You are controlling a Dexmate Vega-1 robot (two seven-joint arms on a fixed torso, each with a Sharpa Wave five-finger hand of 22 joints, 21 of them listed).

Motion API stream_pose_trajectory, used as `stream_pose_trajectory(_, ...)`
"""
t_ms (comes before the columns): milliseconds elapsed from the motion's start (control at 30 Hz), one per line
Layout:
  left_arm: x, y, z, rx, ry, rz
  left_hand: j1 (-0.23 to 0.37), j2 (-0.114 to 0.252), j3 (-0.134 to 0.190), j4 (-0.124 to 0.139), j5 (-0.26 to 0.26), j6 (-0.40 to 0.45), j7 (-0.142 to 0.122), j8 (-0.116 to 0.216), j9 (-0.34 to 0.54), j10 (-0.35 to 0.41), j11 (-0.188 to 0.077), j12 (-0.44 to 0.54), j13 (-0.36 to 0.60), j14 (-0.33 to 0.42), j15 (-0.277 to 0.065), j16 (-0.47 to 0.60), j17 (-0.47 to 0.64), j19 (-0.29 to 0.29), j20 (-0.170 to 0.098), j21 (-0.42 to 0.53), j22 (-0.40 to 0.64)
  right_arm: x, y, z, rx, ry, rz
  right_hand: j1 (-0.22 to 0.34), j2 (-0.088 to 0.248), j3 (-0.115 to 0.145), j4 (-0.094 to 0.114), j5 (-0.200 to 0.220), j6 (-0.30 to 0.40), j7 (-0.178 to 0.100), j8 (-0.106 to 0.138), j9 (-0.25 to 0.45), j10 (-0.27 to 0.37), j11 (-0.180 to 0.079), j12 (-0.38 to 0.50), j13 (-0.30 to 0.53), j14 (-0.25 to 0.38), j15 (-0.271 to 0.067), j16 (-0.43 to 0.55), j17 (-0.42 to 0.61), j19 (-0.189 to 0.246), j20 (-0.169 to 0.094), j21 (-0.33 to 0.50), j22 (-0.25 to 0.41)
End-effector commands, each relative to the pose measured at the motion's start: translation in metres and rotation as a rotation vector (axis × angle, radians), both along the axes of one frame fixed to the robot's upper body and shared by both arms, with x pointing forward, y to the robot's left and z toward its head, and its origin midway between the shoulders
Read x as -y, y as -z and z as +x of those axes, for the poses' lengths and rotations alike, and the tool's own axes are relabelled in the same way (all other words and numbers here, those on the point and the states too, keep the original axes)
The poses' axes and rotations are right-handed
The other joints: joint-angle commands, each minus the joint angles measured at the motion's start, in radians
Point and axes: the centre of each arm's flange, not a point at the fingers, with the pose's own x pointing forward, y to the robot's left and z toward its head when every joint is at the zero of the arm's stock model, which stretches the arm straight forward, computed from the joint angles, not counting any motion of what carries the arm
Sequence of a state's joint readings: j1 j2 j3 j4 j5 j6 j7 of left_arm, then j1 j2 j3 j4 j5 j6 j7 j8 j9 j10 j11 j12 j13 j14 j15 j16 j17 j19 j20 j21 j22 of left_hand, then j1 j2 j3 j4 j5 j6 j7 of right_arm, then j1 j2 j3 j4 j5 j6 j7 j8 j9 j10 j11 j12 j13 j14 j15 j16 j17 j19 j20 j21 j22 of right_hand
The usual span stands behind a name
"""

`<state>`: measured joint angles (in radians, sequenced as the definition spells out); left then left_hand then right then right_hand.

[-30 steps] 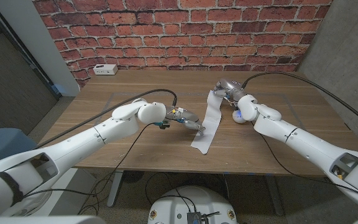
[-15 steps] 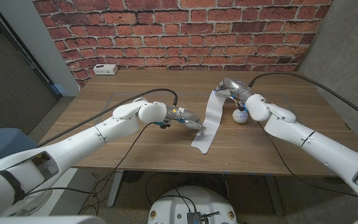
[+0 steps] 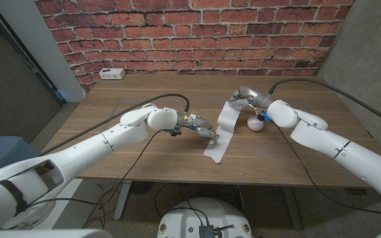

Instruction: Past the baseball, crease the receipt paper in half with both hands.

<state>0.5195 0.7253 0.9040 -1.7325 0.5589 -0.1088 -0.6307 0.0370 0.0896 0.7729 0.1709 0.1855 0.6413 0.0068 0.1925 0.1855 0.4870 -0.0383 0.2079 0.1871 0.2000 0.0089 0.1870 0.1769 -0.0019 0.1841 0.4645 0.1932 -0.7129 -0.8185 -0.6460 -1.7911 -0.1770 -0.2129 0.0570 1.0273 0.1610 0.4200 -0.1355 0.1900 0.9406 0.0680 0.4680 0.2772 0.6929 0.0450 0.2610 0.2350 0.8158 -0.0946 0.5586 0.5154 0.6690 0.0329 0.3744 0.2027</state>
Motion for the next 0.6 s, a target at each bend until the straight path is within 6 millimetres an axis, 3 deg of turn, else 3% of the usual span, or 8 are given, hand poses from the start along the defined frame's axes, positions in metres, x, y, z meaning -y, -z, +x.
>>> stream_pose_trajectory(33, -0.004, 0.009, 0.003, -0.038, -0.013, 0.047, 0.001, 0.072, 0.009, -0.001, 0.003, -0.023, 0.029, -0.003, 0.001, 0.000, 0.009, 0.001, 0.005, -0.001, 0.002, -0.001, -0.001, -0.003, 0.000, -0.005, 0.005, 0.020, 0.006, -0.021, -0.097, -0.081, 0.056, -0.013, 0.015, 0.003, 0.016, -0.004, -0.012, 0.003, -0.006, -0.010, 0.012, 0.008, -0.006, 0.001, 0.034, -0.013, 0.010, 0.001, 0.029, 0.003, 0.018, 0.004)
stream_pose_trajectory(167, -0.005, 0.006, 0.001, -0.025, -0.018, 0.041, 0.002, 0.072, 0.011, -0.003, 0.003, -0.027, 0.026, -0.003, 0.001, 0.001, 0.009, 0.001, 0.005, 0.002, -0.001, -0.001, -0.002, -0.002, 0.000, -0.006, 0.005, 0.024, 0.010, -0.020, -0.113, -0.085, 0.064, -0.010, 0.017, 0.009, 0.015, -0.006, 0.001, 0.004, -0.001, -0.018, 0.039, 0.009, -0.001, 0.000, 0.059, -0.019, 0.019, 0.005, 0.045, 0.002, 0.031, 0.006)
stream_pose_trajectory(233, -0.006, 0.005, -0.001, -0.017, -0.020, 0.033, 0.007, 0.070, 0.014, -0.011, 0.003, -0.031, 0.024, -0.005, 0.001, -0.003, 0.026, 0.000, 0.005, 0.002, -0.001, -0.002, -0.004, -0.002, -0.002, -0.006, 0.005, 0.025, 0.013, -0.020, -0.118, -0.083, 0.058, -0.009, 0.017, 0.011, 0.014, -0.005, 0.004, 0.007, 0.000, -0.020, 0.041, 0.010, -0.002, 0.000, 0.062, -0.019, 0.019, 0.003, 0.045, 0.003, 0.032, 0.006)
stream_pose_trajectory(300, -0.007, 0.003, -0.004, -0.006, -0.020, 0.021, 0.013, 0.067, 0.016, -0.021, 0.003, -0.032, 0.025, -0.004, 0.000, -0.003, 0.043, 0.000, 0.005, 0.006, 0.001, -0.002, -0.006, -0.001, -0.003, -0.006, 0.005, 0.026, 0.015, -0.020, -0.119, -0.081, 0.052, -0.007, 0.018, 0.012, 0.014, -0.006, 0.004, 0.007, 0.000, -0.022, 0.046, 0.010, -0.001, 0.000, 0.066, -0.018, 0.022, 0.006, 0.045, 0.004, 0.033, 0.006)
stream_pose_trajectory(600, -0.017, -0.012, -0.019, 0.057, -0.056, -0.067, 0.050, 0.066, 0.027, -0.072, -0.001, -0.008, 0.025, 0.006, 0.001, 0.011, 0.057, 0.006, 0.007, 0.037, 0.009, 0.004, -0.008, 0.007, -0.001, -0.007, 0.003, 0.030, 0.022, -0.025, -0.091, -0.059, 0.030, 0.004, 0.019, 0.016, 0.008, -0.007, 0.012, 0.014, 0.002, -0.034, 0.082, 0.009, 0.003, -0.001, 0.100, -0.032, 0.047, 0.026, 0.049, -0.001, 0.045, 0.009)
